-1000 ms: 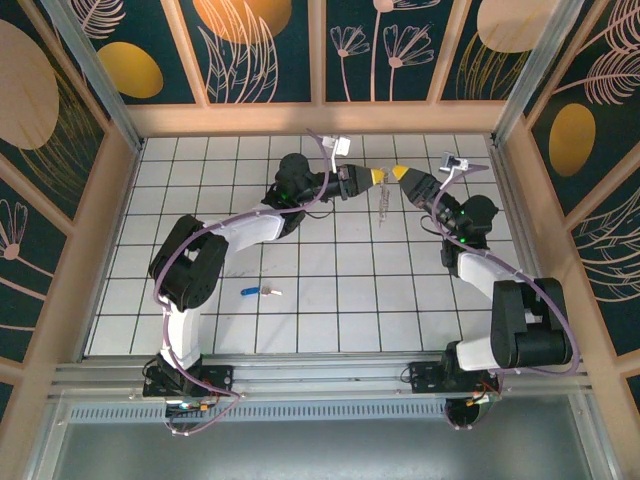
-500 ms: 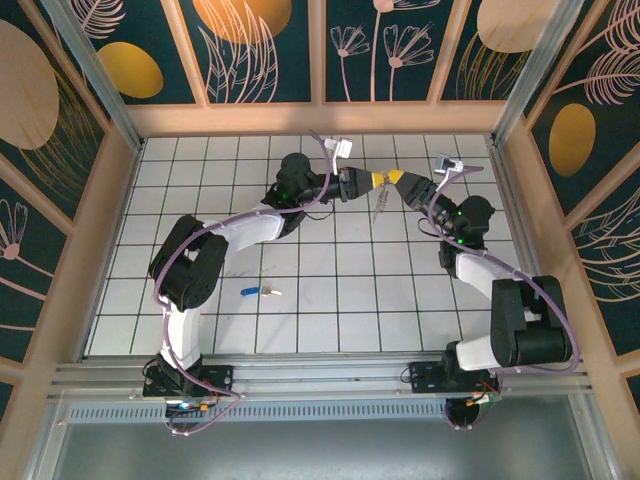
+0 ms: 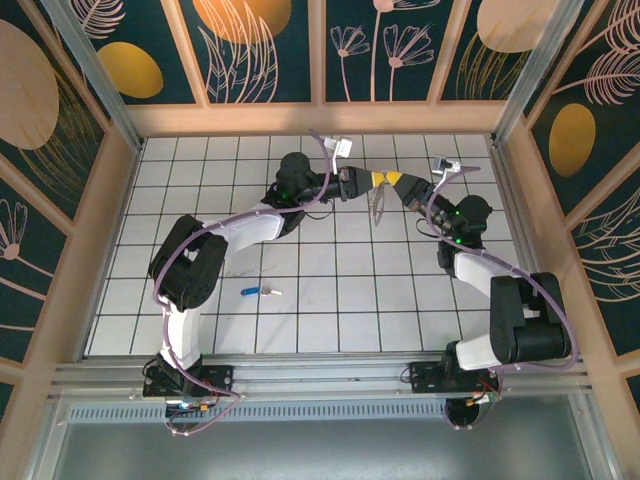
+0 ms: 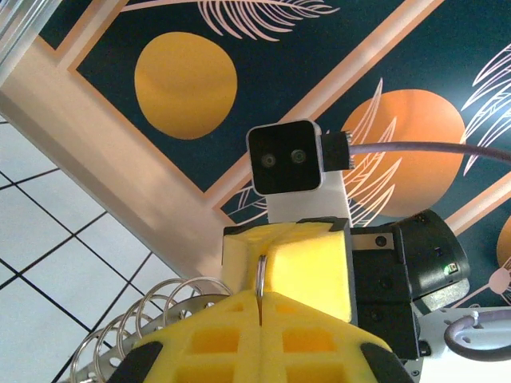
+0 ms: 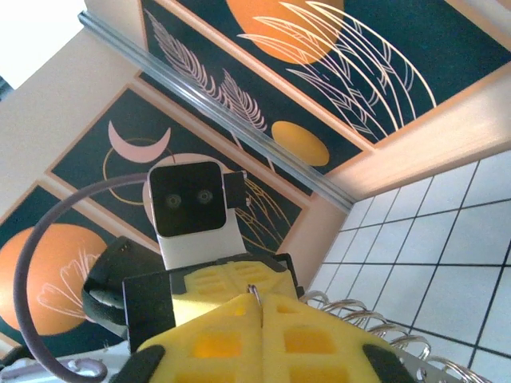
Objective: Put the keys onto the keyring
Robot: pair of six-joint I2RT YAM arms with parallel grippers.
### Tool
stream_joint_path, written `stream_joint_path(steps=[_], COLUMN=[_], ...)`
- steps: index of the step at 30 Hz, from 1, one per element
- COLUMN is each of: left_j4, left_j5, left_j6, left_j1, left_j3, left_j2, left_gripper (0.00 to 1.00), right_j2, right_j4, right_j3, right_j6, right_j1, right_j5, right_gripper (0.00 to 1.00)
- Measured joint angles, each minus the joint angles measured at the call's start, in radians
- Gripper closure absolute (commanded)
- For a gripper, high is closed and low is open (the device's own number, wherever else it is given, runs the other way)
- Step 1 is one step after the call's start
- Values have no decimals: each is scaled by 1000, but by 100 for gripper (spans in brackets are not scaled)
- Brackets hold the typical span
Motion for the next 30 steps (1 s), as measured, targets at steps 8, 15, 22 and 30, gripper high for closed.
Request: stream_joint_path(steps=[8,15,22,30], left_j4=[7,81,146,214], left_j5=[-51,-166,-213,-242], left_j6=[-2,-39,-100,-156], left_j1=[-1,-1,-1,-6], left_j3=[-24,-104,-132,-132], left_j2=[-29,-90,-91,-86], left_gripper=[68,66,66,66], right_j2=[1,13,48,126], right_j4=[14,59,152,301], right_j3=[0,0,0,1], right_j6=[5,35,104,222], right_j1=[2,2,2,16], right_j5=[-3,-2,24,92], right_gripper=[100,100,100,100])
